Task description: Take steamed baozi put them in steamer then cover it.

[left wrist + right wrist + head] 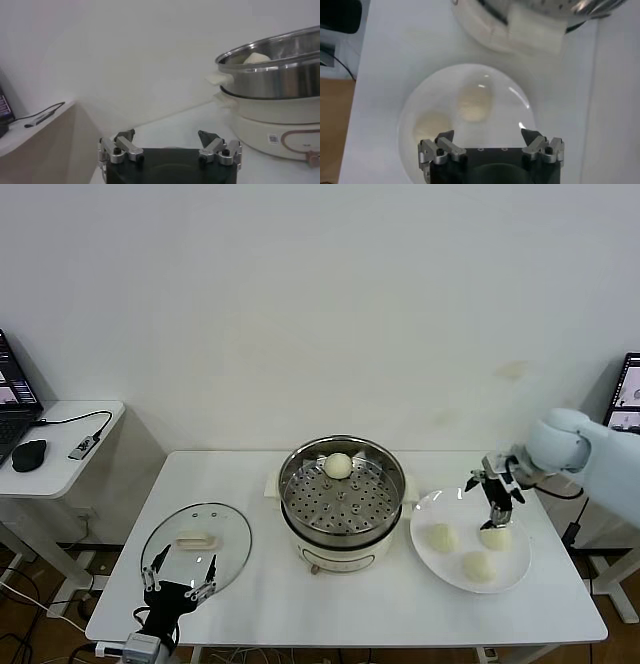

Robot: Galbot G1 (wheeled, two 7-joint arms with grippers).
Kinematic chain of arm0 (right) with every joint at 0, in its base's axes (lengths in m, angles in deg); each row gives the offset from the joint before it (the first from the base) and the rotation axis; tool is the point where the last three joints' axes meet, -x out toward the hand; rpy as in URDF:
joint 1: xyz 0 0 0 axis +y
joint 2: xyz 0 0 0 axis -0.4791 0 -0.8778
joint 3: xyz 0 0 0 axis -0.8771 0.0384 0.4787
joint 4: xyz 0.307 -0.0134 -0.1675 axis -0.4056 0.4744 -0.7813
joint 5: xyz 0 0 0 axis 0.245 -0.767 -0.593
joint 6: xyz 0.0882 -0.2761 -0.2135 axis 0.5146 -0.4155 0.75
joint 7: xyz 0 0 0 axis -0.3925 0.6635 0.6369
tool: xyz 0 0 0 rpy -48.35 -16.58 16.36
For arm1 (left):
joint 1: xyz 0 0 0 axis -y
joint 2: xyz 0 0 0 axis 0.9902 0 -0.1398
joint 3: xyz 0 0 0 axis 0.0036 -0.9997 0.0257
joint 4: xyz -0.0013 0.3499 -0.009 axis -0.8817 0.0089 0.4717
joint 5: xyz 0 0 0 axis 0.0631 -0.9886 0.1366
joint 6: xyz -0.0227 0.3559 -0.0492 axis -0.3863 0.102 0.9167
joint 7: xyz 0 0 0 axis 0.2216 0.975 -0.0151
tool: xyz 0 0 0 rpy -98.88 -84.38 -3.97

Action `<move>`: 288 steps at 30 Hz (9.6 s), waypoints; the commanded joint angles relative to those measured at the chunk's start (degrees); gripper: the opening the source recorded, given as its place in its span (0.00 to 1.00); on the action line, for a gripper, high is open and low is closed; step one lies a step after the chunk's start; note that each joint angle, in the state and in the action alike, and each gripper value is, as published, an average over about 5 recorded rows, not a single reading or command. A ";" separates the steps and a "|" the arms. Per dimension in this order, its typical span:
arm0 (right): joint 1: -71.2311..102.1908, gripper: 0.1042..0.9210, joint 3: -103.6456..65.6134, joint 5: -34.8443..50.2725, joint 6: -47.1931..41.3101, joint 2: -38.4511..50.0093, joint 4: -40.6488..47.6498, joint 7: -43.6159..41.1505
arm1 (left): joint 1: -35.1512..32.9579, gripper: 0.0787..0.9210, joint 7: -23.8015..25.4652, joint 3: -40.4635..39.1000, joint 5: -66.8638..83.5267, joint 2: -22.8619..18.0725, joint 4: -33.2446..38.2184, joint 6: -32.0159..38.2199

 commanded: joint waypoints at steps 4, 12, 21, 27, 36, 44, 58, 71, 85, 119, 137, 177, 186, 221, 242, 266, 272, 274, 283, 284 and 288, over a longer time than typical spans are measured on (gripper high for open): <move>10.07 0.88 -6.10 -4.52 1.21 -6.76 6.11 0.50 | -0.03 0.88 0.01 0.38 -0.09 -0.05 -0.12 0.04; 12.30 0.88 -7.13 -5.73 1.12 -9.20 7.82 1.29 | -0.25 0.88 0.01 0.45 -0.16 -0.33 -0.29 0.06; 15.08 0.88 -9.24 -8.16 1.34 -11.34 10.69 3.08 | -0.35 0.88 0.04 0.55 -0.16 -0.34 -0.23 0.10; 15.69 0.88 -9.68 -9.12 1.18 -11.94 11.50 3.08 | -0.25 0.88 0.07 0.54 -0.13 -0.31 -0.36 0.07; 15.96 0.76 -10.29 -9.71 0.90 -12.23 11.68 2.94 | -0.06 0.88 0.05 0.45 -0.14 -0.49 -0.57 0.07; 11.49 0.63 -10.06 -8.55 0.90 -8.75 9.11 1.35 | -0.22 0.88 0.00 0.64 -0.10 -0.48 -0.40 0.08; -16.92 0.63 4.02 6.21 -5.87 -2.55 -0.66 -1.29 | 0.74 0.88 0.09 -0.03 0.13 0.19 -0.31 -0.02; -25.14 0.65 11.64 21.21 -16.14 -18.44 -3.07 5.90 | 1.50 0.88 0.00 -0.28 0.44 0.71 -0.78 -0.05; -16.11 0.65 9.59 27.92 -25.61 -37.44 6.37 12.21 | 1.37 0.88 0.02 0.64 0.45 0.12 -0.40 -0.19; -8.61 0.68 7.78 24.54 -29.15 -43.75 14.47 14.14 | 0.98 0.88 -0.12 1.66 0.81 -0.23 -0.38 0.21; -27.18 0.88 12.92 18.20 -16.01 -8.95 -11.25 -4.68 | 1.32 0.88 0.03 0.86 0.57 0.34 -0.16 -0.04; 28.10 0.88 -21.68 -8.78 -4.85 10.25 -9.45 0.20 | 0.73 0.88 0.14 0.43 -0.37 -0.24 -0.32 -0.40; 28.52 0.88 -22.18 -9.25 -4.65 7.10 -5.70 1.37 | 0.72 0.88 0.27 0.61 -0.43 -0.34 -0.41 -0.41; 28.02 0.61 -22.15 -9.70 -5.17 2.80 -1.74 0.43 | 0.93 0.88 0.29 0.87 -0.34 -0.43 -1.00 -0.33; -3.10 0.58 -11.81 4.57 -6.07 7.77 -6.40 -4.20 | 1.34 0.88 0.26 0.50 0.11 0.07 -0.39 -0.28; -21.42 0.58 6.49 17.07 -1.56 -21.31 -6.52 2.00 | 1.57 0.88 0.36 1.19 0.55 0.09 -0.23 -0.21; -19.21 0.59 10.25 11.27 7.46 -26.36 -3.15 0.19 | 1.38 0.88 0.37 1.48 0.38 -0.73 0.28 -0.23; -18.31 0.59 11.35 8.99 10.93 -27.65 -1.98 0.19 | 1.33 0.88 0.37 1.57 0.34 -0.91 0.36 -0.23; -14.12 0.59 12.72 -1.27 23.57 -30.84 2.35 1.67 | 0.84 0.88 0.30 2.24 0.31 -1.42 0.73 -0.09; -13.61 0.59 12.68 -2.05 24.65 -31.08 2.65 1.96 | 0.78 0.88 0.30 2.31 0.31 -1.41 0.76 -0.08; -12.12 0.59 12.63 -4.99 28.69 -31.69 2.96 2.54 | 0.54 0.88 0.24 2.63 0.33 -1.47 0.77 -0.03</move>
